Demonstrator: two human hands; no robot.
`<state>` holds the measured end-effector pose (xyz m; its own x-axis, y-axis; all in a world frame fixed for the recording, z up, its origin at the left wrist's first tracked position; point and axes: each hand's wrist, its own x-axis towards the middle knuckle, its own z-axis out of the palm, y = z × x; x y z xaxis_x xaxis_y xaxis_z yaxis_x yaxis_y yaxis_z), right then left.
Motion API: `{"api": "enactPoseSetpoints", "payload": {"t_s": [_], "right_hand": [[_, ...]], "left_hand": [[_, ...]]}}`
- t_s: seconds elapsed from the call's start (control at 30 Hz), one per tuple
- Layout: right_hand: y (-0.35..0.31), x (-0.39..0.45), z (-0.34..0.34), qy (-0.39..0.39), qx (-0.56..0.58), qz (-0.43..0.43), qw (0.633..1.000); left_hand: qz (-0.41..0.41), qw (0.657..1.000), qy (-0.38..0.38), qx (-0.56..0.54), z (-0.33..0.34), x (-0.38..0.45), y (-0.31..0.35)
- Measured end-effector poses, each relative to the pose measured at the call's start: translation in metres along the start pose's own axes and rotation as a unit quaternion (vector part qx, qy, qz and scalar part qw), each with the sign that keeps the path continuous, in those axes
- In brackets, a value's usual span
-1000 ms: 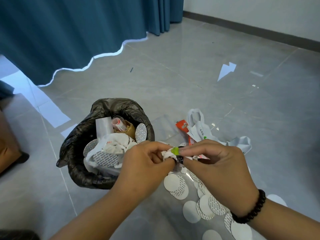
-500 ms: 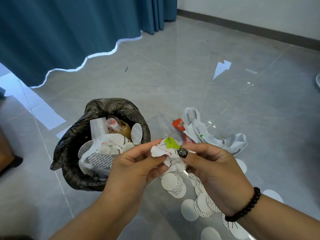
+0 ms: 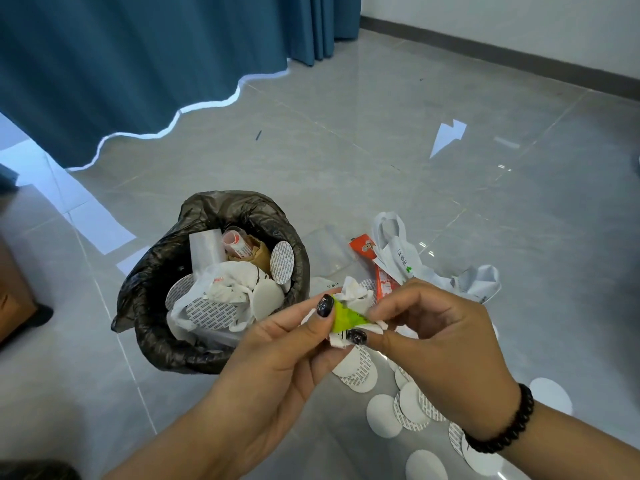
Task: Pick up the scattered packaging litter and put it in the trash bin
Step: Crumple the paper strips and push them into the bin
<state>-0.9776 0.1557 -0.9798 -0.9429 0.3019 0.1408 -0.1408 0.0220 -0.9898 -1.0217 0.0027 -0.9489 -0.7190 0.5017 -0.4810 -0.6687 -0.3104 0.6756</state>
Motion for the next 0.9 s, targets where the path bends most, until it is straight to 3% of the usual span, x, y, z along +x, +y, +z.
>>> {"api": "enactPoseSetpoints", "payload": {"t_s": [0.13, 0.23, 0.43, 0.53, 0.63, 0.7, 0.77, 0.83, 0.9], "right_hand": [[-0.006, 0.007, -0.002, -0.084, -0.039, 0.033, 0.995], [-0.006, 0.009, -0.004, -0.138, -0.067, -0.011, 0.988], [0.001, 0.004, 0.003, -0.150, -0.141, -0.140, 0.968], [0.008, 0.001, 0.014, -0.130, -0.182, -0.138, 0.965], [0.011, 0.004, 0.027, -0.138, -0.225, -0.071, 0.962], [0.015, 0.004, 0.031, -0.175, -0.251, -0.014, 0.952], [0.021, 0.002, 0.031, -0.218, -0.286, 0.008, 0.933], [0.027, 0.000, 0.028, -0.248, -0.308, 0.019, 0.918], [0.034, -0.003, 0.024, -0.268, -0.323, 0.036, 0.907]], "left_hand": [[-0.007, 0.999, 0.009, 0.031, -0.006, -0.002, 0.005], [-0.023, 0.996, 0.005, 0.087, -0.013, -0.004, 0.007], [-0.055, 0.989, 0.050, 0.129, -0.026, -0.010, 0.002], [-0.017, 0.979, 0.097, 0.178, -0.026, -0.011, 0.011], [0.065, 0.961, 0.161, 0.218, -0.031, -0.010, 0.031], [0.132, 0.912, 0.239, 0.307, -0.045, -0.008, 0.046], [0.176, 0.837, 0.301, 0.422, -0.065, -0.007, 0.059], [0.179, 0.782, 0.316, 0.506, -0.083, -0.007, 0.064], [0.153, 0.755, 0.295, 0.566, -0.096, -0.005, 0.063]]}}
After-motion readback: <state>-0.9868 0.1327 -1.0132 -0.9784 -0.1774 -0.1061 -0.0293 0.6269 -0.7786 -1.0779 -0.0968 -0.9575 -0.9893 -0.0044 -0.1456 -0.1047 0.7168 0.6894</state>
